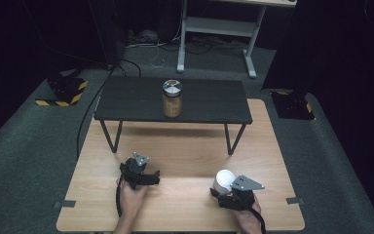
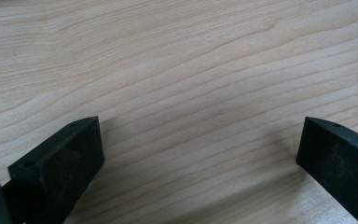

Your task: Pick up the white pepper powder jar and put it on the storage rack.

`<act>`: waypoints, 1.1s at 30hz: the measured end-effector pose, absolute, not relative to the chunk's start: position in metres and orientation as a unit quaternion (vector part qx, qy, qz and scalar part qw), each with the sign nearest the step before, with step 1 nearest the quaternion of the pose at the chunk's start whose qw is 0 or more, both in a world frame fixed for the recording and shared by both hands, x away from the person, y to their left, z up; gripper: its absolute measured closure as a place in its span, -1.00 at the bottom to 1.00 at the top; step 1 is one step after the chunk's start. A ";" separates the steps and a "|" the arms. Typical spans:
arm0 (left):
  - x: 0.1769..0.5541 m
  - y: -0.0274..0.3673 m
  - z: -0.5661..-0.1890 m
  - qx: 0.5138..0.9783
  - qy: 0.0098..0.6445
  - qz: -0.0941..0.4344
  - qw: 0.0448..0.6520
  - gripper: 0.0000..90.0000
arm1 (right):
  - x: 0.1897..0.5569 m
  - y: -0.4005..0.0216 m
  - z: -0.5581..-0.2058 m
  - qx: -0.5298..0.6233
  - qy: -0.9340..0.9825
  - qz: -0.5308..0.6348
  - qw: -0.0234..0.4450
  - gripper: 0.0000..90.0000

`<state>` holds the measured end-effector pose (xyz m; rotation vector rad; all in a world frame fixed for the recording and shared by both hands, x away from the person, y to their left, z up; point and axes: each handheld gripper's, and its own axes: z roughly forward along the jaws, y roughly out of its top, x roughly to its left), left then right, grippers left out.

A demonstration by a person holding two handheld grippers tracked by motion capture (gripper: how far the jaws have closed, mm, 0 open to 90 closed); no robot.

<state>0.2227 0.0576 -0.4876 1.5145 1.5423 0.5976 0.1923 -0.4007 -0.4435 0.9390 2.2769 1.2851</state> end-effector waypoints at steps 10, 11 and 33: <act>0.223 0.058 -0.488 0.608 0.619 0.240 0.435 -0.99 | 0.191 -0.401 -0.445 0.334 0.803 0.458 0.183 -0.32; 0.223 0.058 -0.488 0.608 0.619 0.240 0.434 -0.99 | 0.191 -0.401 -0.445 0.334 0.803 0.458 0.183 -0.32; 0.223 0.058 -0.488 0.608 0.619 0.239 0.435 -0.99 | 0.197 -0.400 -0.434 0.317 0.810 0.460 0.178 -0.32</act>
